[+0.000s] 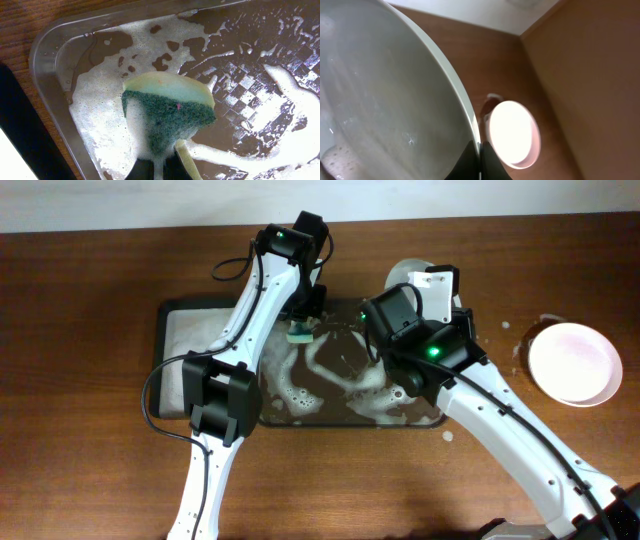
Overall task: Clean dirty plates on tray and stack at the side
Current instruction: 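Tilt the white plate upright and carry it right with right gripper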
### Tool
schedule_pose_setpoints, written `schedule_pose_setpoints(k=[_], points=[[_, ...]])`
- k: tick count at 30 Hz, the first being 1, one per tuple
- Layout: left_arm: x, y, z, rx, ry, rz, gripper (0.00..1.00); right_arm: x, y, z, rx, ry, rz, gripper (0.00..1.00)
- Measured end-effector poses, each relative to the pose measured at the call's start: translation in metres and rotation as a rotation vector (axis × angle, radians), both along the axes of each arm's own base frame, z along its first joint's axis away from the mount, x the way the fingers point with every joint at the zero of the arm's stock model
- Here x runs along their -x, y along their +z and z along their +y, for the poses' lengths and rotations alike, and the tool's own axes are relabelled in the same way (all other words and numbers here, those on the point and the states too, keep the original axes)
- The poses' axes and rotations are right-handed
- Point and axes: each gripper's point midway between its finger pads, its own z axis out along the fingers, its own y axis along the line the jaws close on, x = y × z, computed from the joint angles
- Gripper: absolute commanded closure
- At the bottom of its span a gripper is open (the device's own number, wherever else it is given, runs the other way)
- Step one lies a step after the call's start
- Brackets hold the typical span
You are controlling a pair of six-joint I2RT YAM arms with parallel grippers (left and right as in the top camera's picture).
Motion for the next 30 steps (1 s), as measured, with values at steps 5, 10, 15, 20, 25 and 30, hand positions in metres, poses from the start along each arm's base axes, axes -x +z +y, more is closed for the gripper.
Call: schedule_pose_setpoints(k=[5, 10, 15, 20, 25, 30], points=[[0.0, 0.0, 0.0, 0.001, 0.0, -0.002, 0.99, 0.003, 0.003, -0.006, 0.063, -0.029, -0.004, 0.96], [-0.001, 0.0, 0.0, 0.002, 0.0, -0.005, 0.99, 0.005, -0.008, -0.008, 0.074, -0.035, 0.019, 0.96], [-0.001, 0.0, -0.001, 0.002, 0.0, -0.006, 0.99, 0.013, -0.036, -0.012, 0.094, -0.036, 0.07, 0.96], [-0.002, 0.0, -0.001, 0.004, 0.0, -0.009, 0.99, 0.015, -0.044, -0.013, 0.099, -0.039, 0.079, 0.96], [-0.002, 0.0, -0.001, 0.004, 0.0, -0.009, 0.99, 0.012, -0.036, -0.015, 0.118, -0.06, 0.027, 0.96], [-0.003, 0.0, -0.001, 0.006, 0.0, -0.013, 0.99, 0.011, -0.026, -0.02, 0.156, -0.085, -0.018, 0.96]])
